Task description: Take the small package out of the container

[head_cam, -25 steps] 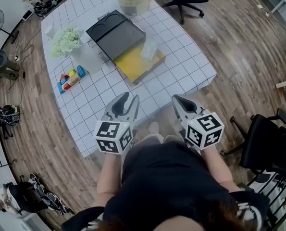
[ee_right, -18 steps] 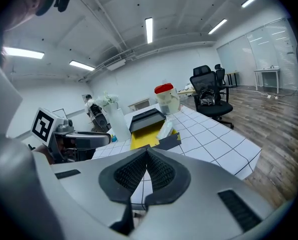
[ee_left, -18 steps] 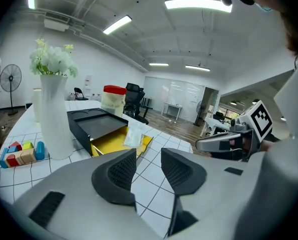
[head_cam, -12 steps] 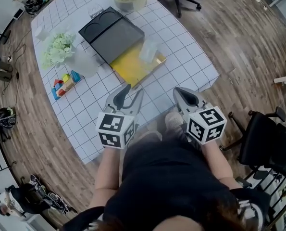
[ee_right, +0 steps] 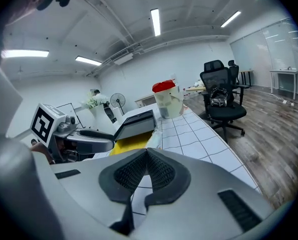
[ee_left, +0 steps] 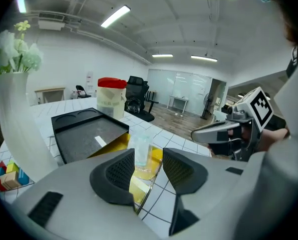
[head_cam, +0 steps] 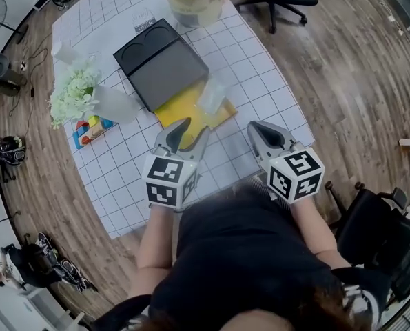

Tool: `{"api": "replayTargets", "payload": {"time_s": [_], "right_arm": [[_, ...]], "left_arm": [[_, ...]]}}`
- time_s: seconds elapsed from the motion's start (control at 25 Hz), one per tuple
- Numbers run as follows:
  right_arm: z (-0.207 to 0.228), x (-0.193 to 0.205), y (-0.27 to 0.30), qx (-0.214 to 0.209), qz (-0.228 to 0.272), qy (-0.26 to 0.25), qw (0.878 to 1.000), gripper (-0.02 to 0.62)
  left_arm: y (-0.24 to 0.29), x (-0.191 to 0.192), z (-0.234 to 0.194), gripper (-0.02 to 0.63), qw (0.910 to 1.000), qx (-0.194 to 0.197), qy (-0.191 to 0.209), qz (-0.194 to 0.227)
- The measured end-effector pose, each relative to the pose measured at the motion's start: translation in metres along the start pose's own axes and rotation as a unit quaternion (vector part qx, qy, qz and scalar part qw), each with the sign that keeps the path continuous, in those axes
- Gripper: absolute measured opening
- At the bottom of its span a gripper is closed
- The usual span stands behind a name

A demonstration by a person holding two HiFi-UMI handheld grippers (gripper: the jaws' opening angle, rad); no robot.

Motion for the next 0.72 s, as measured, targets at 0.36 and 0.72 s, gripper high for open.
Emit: {"api": "replayTargets", "payload": {"time_s": [0.36,0.72], "right_arm": [[0.048,-0.016,0.033,-0.042,-0.035,-0.006,0.998,0.015],[0.076,-0.026,0.06,-0.075,-0.06,-0.011,0.995,0.015]], "left_arm": [[0.059,-0.009,-0.002,0.199,0.9979,-0.019,0.004,-0.061],[0.097,-0.008,-0.008,0.201,0.9916,-0.018,0.014,-0.128]]}}
Point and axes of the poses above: the fingertips, and each gripper's own axes: y forward along the fingers, z to its right, x out of its underside, the point moved 5 cm from there along -y, backward along the fingers, and after that the axes turned 2 degrees about -z, right-handed, at the moved point
